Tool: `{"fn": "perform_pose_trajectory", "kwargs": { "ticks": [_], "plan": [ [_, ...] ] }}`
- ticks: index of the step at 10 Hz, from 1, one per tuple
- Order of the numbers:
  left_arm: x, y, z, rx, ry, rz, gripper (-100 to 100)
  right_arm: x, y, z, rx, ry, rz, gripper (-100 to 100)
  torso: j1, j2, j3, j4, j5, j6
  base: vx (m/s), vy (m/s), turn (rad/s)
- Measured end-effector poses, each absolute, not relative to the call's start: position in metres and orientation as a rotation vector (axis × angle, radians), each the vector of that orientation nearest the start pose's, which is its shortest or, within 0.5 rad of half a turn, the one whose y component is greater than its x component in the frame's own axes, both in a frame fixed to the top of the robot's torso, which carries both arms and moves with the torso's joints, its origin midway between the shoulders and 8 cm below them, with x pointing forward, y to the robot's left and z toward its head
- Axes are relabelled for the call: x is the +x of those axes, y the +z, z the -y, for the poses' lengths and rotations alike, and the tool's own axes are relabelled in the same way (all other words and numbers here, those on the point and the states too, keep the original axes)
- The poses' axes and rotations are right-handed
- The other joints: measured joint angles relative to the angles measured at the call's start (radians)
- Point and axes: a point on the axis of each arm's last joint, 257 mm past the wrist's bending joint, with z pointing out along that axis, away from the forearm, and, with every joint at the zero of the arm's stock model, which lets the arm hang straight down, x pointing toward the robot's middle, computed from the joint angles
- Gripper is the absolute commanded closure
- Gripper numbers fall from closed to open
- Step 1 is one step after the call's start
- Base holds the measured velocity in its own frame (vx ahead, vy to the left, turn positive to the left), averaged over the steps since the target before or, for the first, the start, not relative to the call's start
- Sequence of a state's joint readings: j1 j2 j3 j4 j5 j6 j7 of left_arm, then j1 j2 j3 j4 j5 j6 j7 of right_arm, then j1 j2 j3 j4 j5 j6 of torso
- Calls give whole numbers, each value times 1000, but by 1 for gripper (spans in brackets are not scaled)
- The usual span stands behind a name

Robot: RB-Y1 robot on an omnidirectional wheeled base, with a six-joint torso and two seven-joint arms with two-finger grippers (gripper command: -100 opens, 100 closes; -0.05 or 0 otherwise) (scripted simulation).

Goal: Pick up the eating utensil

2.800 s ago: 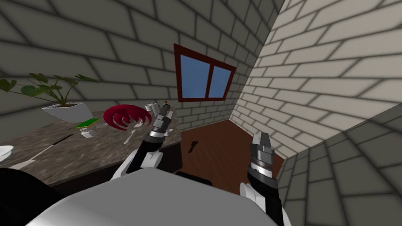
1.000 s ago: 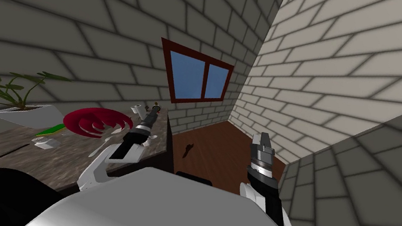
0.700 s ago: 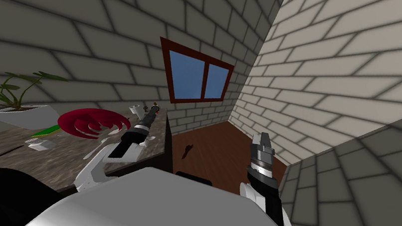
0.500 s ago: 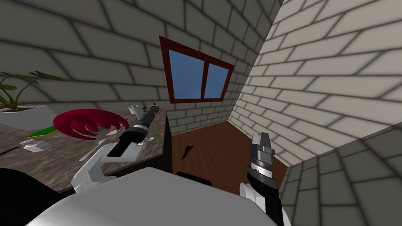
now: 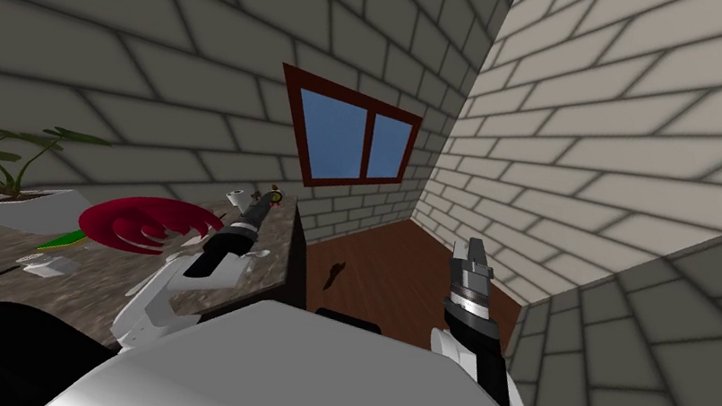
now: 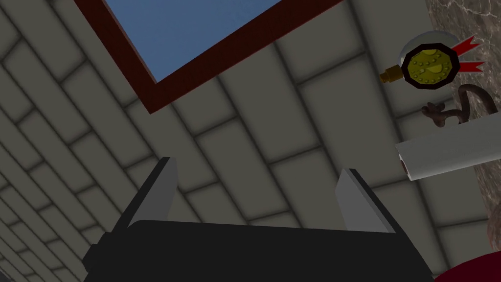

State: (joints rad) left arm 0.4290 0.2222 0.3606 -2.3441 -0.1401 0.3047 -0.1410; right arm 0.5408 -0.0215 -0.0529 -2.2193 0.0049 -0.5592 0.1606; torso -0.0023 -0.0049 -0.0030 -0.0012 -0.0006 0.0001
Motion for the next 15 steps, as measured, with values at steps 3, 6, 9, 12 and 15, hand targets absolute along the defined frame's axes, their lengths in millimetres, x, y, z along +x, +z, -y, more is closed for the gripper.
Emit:
{"fn": "perform_pose_trajectory", "kwargs": {
  "ticks": [3,6,9,12,15],
  "plan": [
    [377,-65,-472,-931,-379,-1146,-100,339,-3,300,597,1076,-696,0,1,0,0,0,0,0,61,-24,28],
    [369,-71,-492,-980,-311,-1167,-100,339,-3,300,597,1076,-696,0,1,0,0,0,0,0,92,-33,56],
    [358,-86,-513,-1047,-233,-1198,-100,339,-3,300,597,1076,-695,0,2,1,1,0,0,0,70,-29,33],
    [349,-100,-532,-1105,-168,-1224,-100,339,-3,300,597,1076,-695,0,2,2,1,0,0,0,63,-17,35],
    [337,-111,-545,-1159,-108,-1251,-100,339,-3,300,597,1076,-696,0,2,2,1,0,1,0,74,-11,49]
  ]
}}
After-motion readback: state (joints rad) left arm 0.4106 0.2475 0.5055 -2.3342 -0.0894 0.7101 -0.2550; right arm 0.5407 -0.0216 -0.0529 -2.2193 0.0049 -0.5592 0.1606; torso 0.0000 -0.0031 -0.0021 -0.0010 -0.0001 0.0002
